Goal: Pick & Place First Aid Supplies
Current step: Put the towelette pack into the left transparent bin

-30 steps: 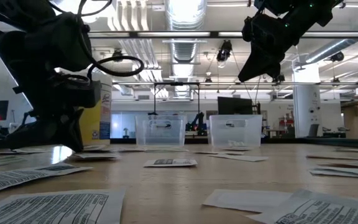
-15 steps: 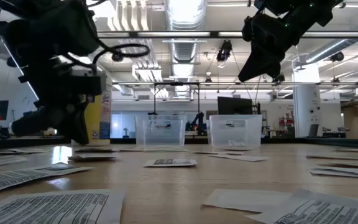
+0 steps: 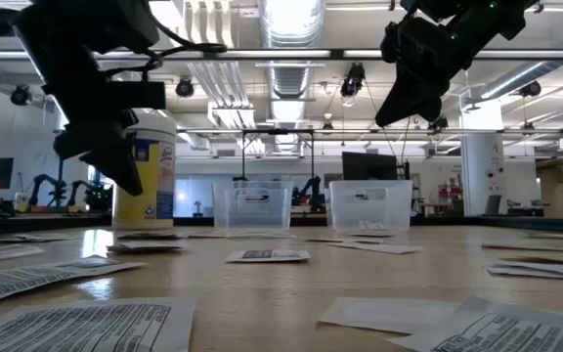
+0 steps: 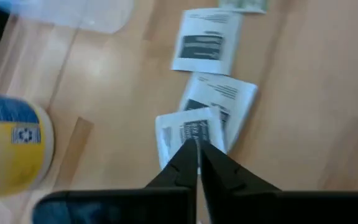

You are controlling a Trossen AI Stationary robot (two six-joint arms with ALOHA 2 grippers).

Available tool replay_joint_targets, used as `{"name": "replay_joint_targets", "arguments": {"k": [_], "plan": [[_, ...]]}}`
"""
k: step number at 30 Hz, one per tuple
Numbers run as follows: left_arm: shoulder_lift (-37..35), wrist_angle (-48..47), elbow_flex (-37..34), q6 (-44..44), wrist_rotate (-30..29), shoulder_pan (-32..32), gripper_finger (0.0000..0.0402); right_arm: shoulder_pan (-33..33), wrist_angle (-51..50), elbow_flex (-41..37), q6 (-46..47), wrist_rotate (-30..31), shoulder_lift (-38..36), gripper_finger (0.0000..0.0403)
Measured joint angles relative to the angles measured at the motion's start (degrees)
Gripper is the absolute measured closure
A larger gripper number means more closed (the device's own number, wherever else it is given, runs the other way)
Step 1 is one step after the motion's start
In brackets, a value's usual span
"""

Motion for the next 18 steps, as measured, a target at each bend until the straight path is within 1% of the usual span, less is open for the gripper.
{"name": "replay_joint_targets", "arguments": {"k": [3, 4, 7, 10, 13, 18], "plan": [[-0.9, 0.0, 0.0, -2.2, 0.5, 2.7, 0.0331, 0.0, 0.0, 0.0, 0.0, 0.1, 0.0, 0.0349], [-1.3, 0.0, 0.0, -2.6, 1.8, 3.8, 0.0314, 0.0, 0.0, 0.0, 0.0, 0.1, 0.0, 0.0349], [-1.8, 0.1, 0.0, -4.1, 8.7, 7.1, 0.0268, 0.0, 0.0, 0.0, -0.4, 0.1, 0.0, 0.0349], [-1.3, 0.1, -0.1, -5.8, 11.8, 9.6, 0.0235, 0.0, 0.0, 0.0, -0.6, 0.1, 0.0, 0.035], [-0.5, 0.1, -0.2, -5.9, 12.8, 11.2, 0.0221, 0.1, 0.0, 0.0, -0.6, 0.1, 0.0, 0.0349], [0.6, 0.7, -0.3, -5.9, 16.2, 12.9, 0.0219, 0.1, 0.0, 0.0, -0.6, 0.1, 0.0, 0.035]]}}
